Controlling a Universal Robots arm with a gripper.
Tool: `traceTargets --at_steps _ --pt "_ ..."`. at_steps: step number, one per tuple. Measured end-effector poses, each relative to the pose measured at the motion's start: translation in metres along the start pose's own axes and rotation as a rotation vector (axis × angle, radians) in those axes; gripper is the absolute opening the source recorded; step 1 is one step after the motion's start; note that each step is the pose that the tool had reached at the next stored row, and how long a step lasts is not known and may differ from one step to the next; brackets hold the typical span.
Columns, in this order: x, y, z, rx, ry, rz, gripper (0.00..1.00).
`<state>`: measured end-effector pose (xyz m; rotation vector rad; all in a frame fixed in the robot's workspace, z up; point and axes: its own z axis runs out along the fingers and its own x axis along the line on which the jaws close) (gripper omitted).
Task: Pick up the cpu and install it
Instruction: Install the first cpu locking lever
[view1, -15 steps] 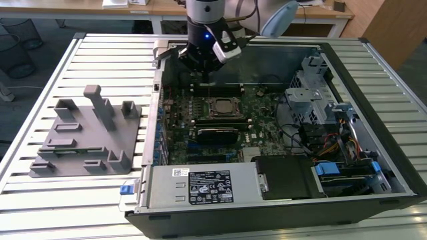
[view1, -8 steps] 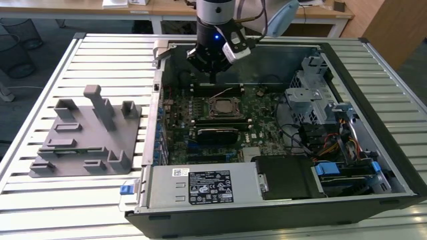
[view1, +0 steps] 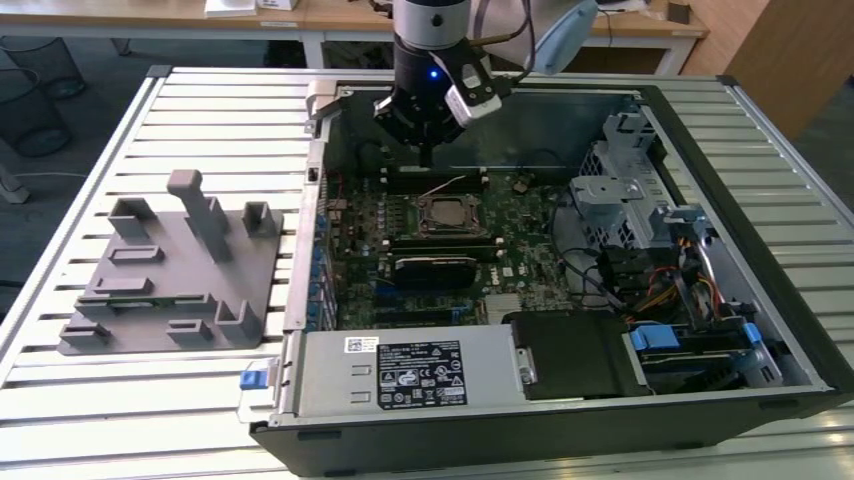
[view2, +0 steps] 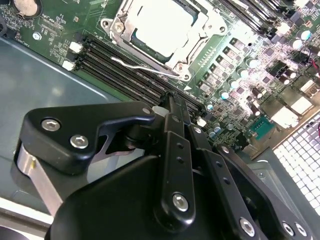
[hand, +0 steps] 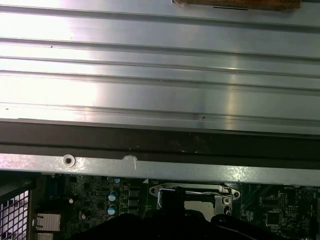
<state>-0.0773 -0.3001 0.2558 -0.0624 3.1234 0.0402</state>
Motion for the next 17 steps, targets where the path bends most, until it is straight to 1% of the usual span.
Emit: traceTargets --at_steps 4,9,10,12,13,16,17 --pt "0.0 0.0 0.0 -0.0003 0.0 0.0 0.11" --pt "0.0 0.0 0.0 -0.004 -0.0002 0.0 0.11" --pt "0.0 -0.0001 0.0 -0.0085 -0.0004 0.0 0.11" --pt "0.0 -0.0009 0.0002 -0.0307 -0.0014 0.001 0.11" --pt "0.0001 -0.0015 0.0002 -0.0352 -0.0014 0.001 0.11" --pt "0.0001 -0.0029 0.0006 -0.0421 -0.0017 0.001 0.11" --pt "0.0001 -0.0029 0.0007 -0.0428 -0.0018 0.001 0.11"
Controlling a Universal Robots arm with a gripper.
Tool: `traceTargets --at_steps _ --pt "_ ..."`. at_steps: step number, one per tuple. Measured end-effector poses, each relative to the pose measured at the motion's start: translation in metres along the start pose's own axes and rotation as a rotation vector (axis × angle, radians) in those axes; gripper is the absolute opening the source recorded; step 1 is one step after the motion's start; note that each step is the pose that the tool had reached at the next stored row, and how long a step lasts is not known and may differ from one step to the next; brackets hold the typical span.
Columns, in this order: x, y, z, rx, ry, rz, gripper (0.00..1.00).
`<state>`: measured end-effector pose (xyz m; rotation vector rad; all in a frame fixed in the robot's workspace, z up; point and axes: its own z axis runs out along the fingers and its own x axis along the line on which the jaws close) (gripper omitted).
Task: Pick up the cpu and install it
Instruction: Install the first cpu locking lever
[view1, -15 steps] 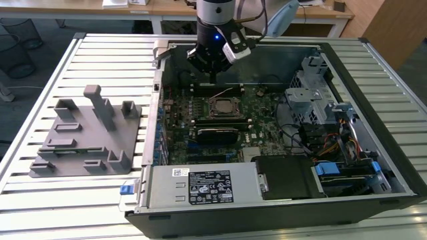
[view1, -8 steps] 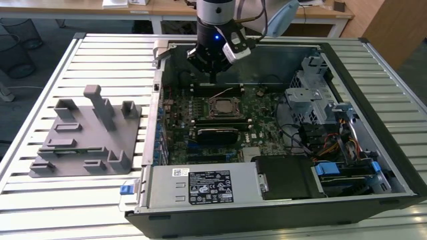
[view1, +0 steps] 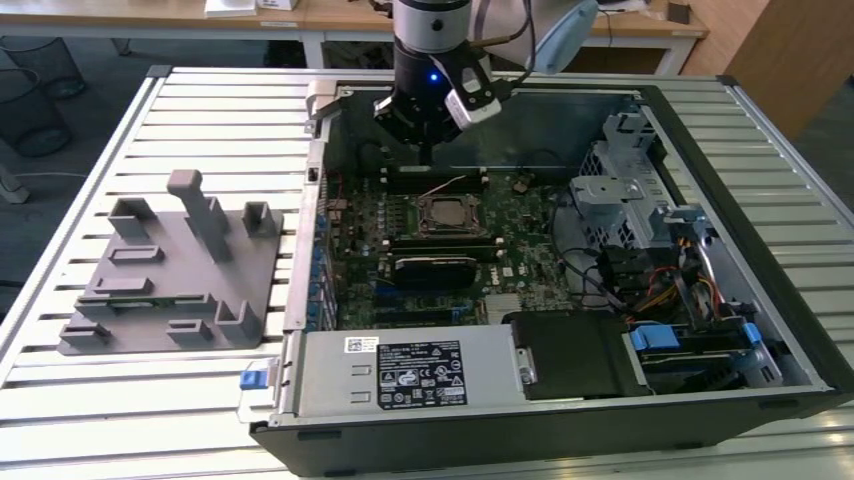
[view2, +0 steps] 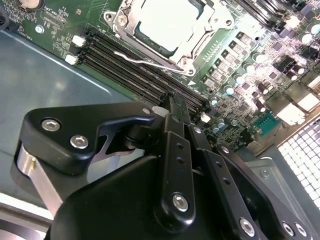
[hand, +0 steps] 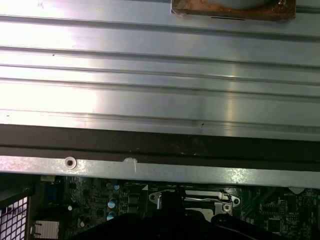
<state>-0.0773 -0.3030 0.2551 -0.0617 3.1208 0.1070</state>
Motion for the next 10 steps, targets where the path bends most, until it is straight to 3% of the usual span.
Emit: traceTargets --at_steps 10 --pt "0.0001 -0.0012 0.0017 -0.0002 0.0 0.0 0.11"
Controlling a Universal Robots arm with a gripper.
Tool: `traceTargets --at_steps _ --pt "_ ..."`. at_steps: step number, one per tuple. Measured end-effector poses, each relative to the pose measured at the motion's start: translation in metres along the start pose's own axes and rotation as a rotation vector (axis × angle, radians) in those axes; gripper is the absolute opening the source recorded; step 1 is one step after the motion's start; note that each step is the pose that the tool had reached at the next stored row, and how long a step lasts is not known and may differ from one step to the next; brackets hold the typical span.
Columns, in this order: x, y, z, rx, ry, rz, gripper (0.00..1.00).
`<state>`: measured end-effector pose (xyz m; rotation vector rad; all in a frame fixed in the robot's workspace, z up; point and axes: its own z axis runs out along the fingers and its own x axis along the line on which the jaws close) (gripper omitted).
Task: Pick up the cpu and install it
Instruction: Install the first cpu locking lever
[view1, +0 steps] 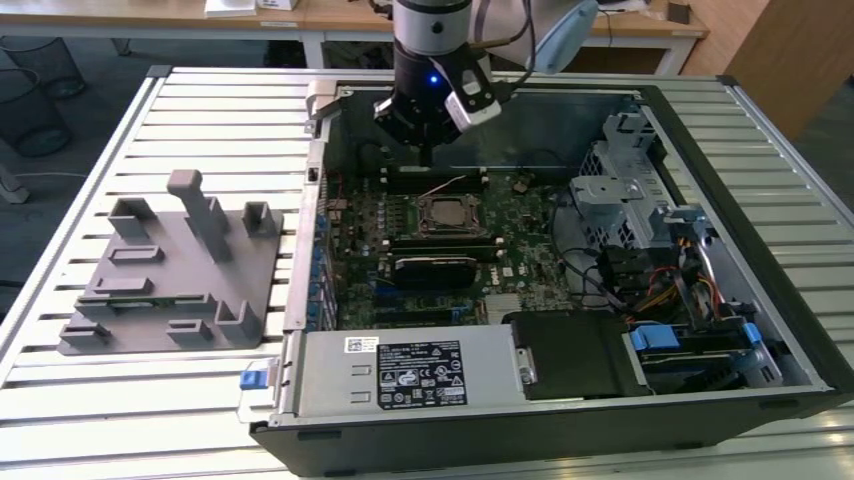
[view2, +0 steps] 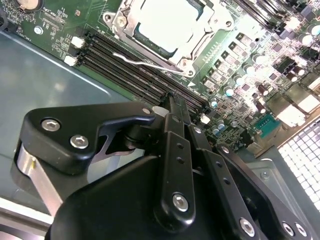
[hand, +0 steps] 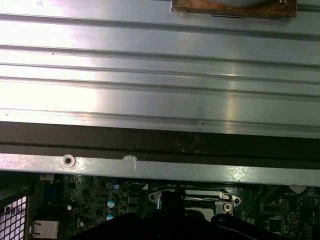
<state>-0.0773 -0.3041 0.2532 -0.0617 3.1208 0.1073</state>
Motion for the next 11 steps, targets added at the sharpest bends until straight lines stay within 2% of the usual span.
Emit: traceTargets --at_steps 11 --pt "-0.0018 -0.0003 0.0029 0.0 0.0 0.0 0.11"
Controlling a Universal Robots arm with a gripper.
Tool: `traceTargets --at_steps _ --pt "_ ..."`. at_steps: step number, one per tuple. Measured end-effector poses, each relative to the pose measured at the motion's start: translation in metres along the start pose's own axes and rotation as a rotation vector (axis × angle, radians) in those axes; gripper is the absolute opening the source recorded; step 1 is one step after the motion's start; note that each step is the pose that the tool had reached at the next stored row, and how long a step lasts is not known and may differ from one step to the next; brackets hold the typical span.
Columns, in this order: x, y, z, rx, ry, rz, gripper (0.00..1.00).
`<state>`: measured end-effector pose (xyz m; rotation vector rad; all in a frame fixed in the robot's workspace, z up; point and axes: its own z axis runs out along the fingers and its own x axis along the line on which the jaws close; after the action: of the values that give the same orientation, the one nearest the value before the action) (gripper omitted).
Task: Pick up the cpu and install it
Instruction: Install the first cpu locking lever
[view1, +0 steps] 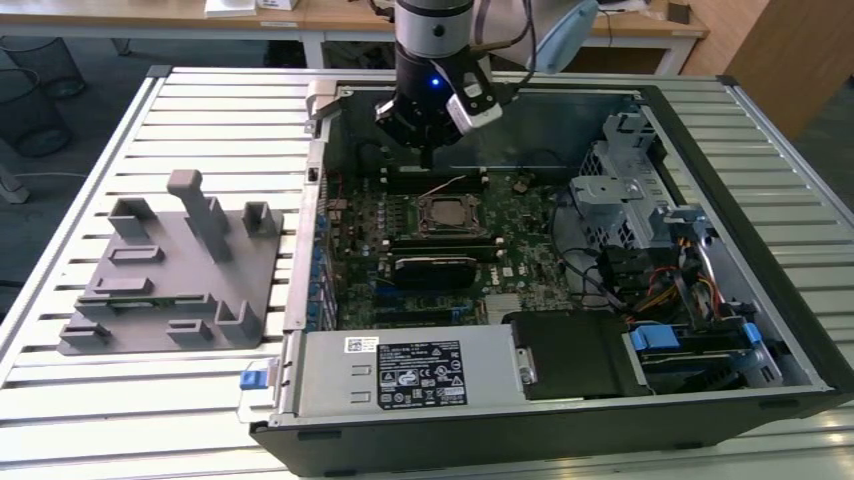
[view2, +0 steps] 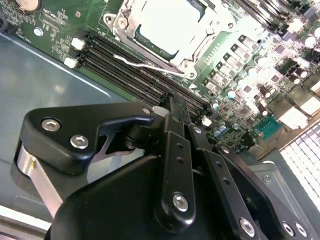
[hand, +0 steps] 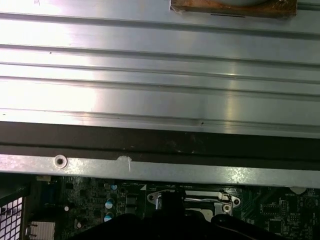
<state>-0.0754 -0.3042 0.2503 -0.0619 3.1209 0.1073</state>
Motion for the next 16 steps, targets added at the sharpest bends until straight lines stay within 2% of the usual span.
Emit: traceTargets --at_steps 5,9,16 --pt "-0.0032 -0.0003 0.0024 -0.0001 0.0001 0.0 0.11" --pt "-0.0051 -0.0016 0.0049 -0.0106 -0.0004 0.0 0.11" --pt "-0.0058 -0.0049 0.0091 -0.0107 -0.0008 0.005 0.11"
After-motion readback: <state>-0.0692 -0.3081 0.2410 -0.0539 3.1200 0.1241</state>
